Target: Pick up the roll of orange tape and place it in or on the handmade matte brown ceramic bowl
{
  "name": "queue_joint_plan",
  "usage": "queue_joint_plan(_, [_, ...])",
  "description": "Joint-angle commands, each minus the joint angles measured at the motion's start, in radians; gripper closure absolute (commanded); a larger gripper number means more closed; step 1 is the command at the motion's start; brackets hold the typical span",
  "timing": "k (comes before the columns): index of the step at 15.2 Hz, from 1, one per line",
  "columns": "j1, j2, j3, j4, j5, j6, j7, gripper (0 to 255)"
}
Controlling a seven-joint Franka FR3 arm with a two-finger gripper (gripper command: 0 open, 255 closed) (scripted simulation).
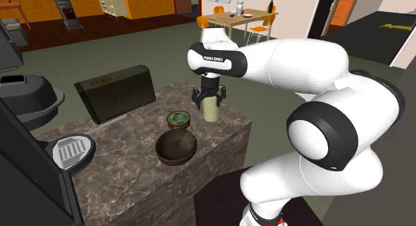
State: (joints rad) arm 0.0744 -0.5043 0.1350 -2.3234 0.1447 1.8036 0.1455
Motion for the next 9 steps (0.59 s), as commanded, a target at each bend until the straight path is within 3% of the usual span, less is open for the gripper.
queue_joint_plan(1, [0.01,0.052,0.041,0.022,0.006,0.035,0.056,0])
queue_joint_plan(9, [0.03,0.294,0.159,0.173,-0.035,0.13,0.243,0])
